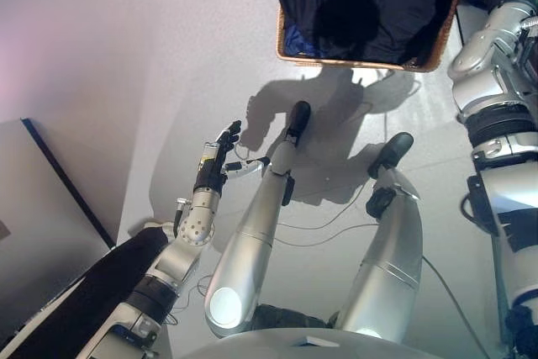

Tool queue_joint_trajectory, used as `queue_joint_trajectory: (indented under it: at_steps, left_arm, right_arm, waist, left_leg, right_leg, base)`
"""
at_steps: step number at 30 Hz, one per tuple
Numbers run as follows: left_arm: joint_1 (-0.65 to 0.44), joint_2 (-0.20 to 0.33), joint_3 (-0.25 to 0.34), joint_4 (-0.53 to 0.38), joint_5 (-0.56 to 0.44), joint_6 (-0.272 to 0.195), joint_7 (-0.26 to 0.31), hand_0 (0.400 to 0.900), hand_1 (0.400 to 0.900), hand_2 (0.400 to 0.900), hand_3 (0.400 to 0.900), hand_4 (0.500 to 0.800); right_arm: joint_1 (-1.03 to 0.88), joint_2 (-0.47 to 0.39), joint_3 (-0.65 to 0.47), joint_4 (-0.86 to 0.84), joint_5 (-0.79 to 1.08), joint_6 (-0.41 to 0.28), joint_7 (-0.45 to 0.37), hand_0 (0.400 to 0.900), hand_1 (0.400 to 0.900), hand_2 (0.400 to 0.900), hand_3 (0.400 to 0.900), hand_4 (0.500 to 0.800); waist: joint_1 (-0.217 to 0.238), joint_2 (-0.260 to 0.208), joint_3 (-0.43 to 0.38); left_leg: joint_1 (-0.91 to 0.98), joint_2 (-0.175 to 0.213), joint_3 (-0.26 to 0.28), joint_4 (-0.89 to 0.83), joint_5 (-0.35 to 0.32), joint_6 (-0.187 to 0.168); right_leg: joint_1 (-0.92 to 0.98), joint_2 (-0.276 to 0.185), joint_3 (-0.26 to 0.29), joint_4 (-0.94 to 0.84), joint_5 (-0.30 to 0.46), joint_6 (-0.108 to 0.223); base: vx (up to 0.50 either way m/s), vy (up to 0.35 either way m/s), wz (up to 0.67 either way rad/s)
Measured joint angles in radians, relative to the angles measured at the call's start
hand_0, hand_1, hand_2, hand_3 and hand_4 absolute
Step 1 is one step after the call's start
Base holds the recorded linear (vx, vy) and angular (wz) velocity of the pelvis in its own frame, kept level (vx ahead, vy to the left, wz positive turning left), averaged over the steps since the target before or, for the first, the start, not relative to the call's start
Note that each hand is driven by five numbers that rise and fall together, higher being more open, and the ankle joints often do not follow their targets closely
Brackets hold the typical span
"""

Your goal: Put the clothes in the basket into the washing machine.

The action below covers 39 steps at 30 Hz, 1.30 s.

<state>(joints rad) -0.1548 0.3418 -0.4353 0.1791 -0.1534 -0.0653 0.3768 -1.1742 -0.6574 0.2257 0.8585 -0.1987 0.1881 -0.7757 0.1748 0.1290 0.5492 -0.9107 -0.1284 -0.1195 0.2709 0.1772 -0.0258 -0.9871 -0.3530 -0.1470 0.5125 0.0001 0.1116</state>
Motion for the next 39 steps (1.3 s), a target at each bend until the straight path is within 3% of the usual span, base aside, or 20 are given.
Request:
queue_joint_trajectory:
  at_steps: [2, 5, 11, 19, 20, 29, 39]
  left_arm:
    - [-0.004, -0.002, 0.0, 0.007, 0.0, 0.005, 0.013, 0.9, 0.9, 0.9, 0.9, 0.8]
    - [-0.006, -0.013, 0.001, 0.011, 0.0, 0.01, 0.023, 0.9, 0.9, 0.9, 0.9, 0.8]
    - [-0.006, -0.014, 0.006, 0.014, -0.001, 0.019, 0.029, 0.9, 0.9, 0.9, 0.9, 0.8]
    - [-0.005, -0.012, 0.007, 0.02, -0.004, 0.017, 0.009, 0.9, 0.9, 0.9, 0.9, 0.8]
    - [-0.004, -0.012, 0.006, 0.021, -0.004, 0.017, 0.008, 0.9, 0.9, 0.9, 0.9, 0.8]
    - [-0.003, -0.008, 0.004, 0.025, -0.006, 0.017, -0.001, 0.9, 0.9, 0.9, 0.9, 0.8]
    - [-0.003, -0.006, -0.002, 0.025, -0.006, 0.017, -0.001, 0.9, 0.9, 0.9, 0.9, 0.8]
  right_arm:
    - [0.02, 0.075, -0.126, -0.069, 0.14, -0.047, -0.053, 0.4, 0.4, 0.4, 0.4, 0.5]
    - [0.033, 0.121, -0.214, -0.079, 0.304, -0.117, -0.128, 0.4, 0.4, 0.4, 0.4, 0.5]
    - [0.025, 0.103, -0.299, -0.078, 0.458, -0.187, -0.239, 0.4, 0.4, 0.4, 0.4, 0.5]
    - [-0.176, 0.031, -0.211, 0.112, 0.581, -0.207, -0.169, 0.4, 0.4, 0.4, 0.4, 0.5]
    - [-0.199, 0.022, -0.2, 0.137, 0.581, -0.207, -0.155, 0.9, 0.9, 0.9, 0.9, 0.8]
    - [-0.263, -0.01, -0.169, 0.262, 0.626, -0.216, -0.074, 0.9, 0.9, 0.9, 0.9, 0.8]
    - [-0.258, -0.007, -0.169, 0.276, 0.626, -0.216, -0.074, 0.9, 0.9, 0.9, 0.9, 0.8]
  waist:
    - [-0.02, 0.0, 0.0]
    - [-0.042, -0.001, 0.0]
    - [-0.081, 0.0, 0.0]
    - [-0.054, 0.001, -0.001]
    - [-0.051, 0.001, -0.001]
    - [-0.022, 0.004, -0.002]
    - [-0.013, 0.004, -0.002]
  left_leg:
    - [0.026, 0.011, 0.019, -0.021, -0.002, 0.006]
    - [0.08, 0.017, 0.058, -0.051, -0.003, 0.022]
    - [0.153, 0.029, 0.107, -0.106, -0.003, 0.036]
    - [0.235, 0.03, 0.141, -0.139, -0.003, 0.04]
    - [0.237, 0.03, 0.142, -0.139, -0.003, 0.04]
    - [0.241, 0.018, 0.124, -0.149, 0.009, 0.039]
    - [0.241, 0.007, 0.114, -0.161, 0.021, 0.045]
  right_leg:
    - [0.03, 0.017, 0.009, -0.053, 0.027, 0.003]
    - [0.079, 0.03, 0.038, -0.123, 0.064, 0.018]
    - [0.152, 0.051, 0.074, -0.241, 0.12, 0.035]
    - [0.21, 0.054, 0.098, -0.271, 0.135, 0.04]
    - [0.212, 0.053, 0.099, -0.271, 0.135, 0.041]
    - [0.223, 0.041, 0.082, -0.268, 0.135, 0.04]
    - [0.222, 0.031, 0.078, -0.268, 0.132, 0.044]
  base:
    - [0.05, 0.052, -0.41]
    - [0.05, 0.053, -0.38]
    - [0.04, 0.046, -0.24]
    - [0.0, 0.005, 0.02]
    - [0.0, -0.001, 0.13]
    - [0.0, -0.005, 0.09]
    - [-0.01, 0.006, 0.02]
